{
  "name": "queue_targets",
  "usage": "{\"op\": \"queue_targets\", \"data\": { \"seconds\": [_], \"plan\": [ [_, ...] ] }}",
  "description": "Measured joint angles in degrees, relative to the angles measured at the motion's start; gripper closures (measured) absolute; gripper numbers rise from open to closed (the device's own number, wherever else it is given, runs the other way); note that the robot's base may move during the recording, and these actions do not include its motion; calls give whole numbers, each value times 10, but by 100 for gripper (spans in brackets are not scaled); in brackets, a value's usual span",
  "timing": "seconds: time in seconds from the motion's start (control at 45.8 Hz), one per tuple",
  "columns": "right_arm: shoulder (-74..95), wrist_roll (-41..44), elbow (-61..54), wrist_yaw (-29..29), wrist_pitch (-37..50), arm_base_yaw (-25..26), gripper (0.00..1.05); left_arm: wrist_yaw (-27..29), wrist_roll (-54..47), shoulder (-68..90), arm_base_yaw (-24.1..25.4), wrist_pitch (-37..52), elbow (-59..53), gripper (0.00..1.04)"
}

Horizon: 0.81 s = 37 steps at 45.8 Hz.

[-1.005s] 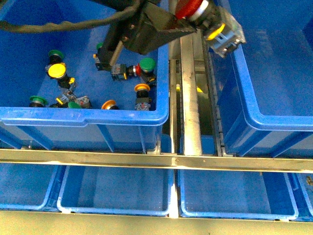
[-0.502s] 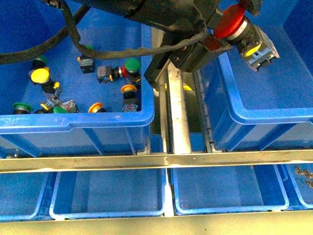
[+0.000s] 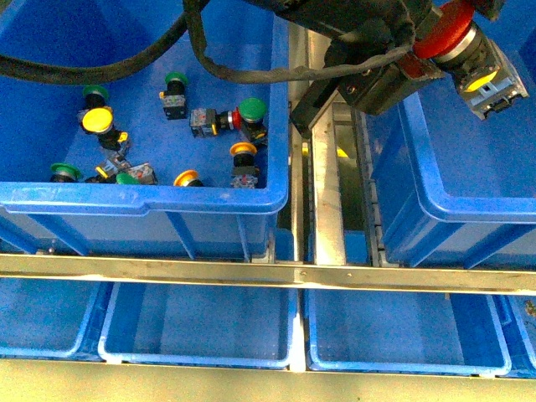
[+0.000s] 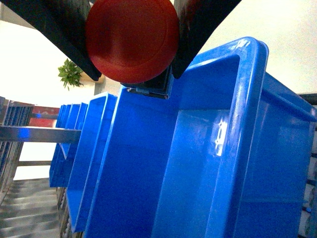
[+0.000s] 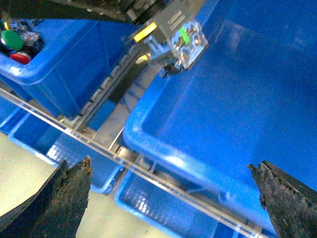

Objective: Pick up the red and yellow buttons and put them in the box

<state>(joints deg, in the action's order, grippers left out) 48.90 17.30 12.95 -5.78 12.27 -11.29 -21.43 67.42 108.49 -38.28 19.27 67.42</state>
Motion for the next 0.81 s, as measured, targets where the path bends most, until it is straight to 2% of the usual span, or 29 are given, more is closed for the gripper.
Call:
{"op": "queue_targets", "data": {
  "seconds": [0.153, 0.24, 0.59, 0.808],
  "plan": [
    [130, 55, 40, -14, 109, 0, 6, 0, 0, 0, 5, 0, 0, 71],
    [186, 80, 68, -20, 141, 0, 6, 0, 0, 0, 8, 0, 0, 71],
    [290, 143, 129, -33, 219, -23, 6, 0, 4, 0, 9, 3, 0, 71],
    [331, 203, 156, -53, 237, -32, 6, 0, 4, 0, 9, 4, 0, 71]
  ]
}}
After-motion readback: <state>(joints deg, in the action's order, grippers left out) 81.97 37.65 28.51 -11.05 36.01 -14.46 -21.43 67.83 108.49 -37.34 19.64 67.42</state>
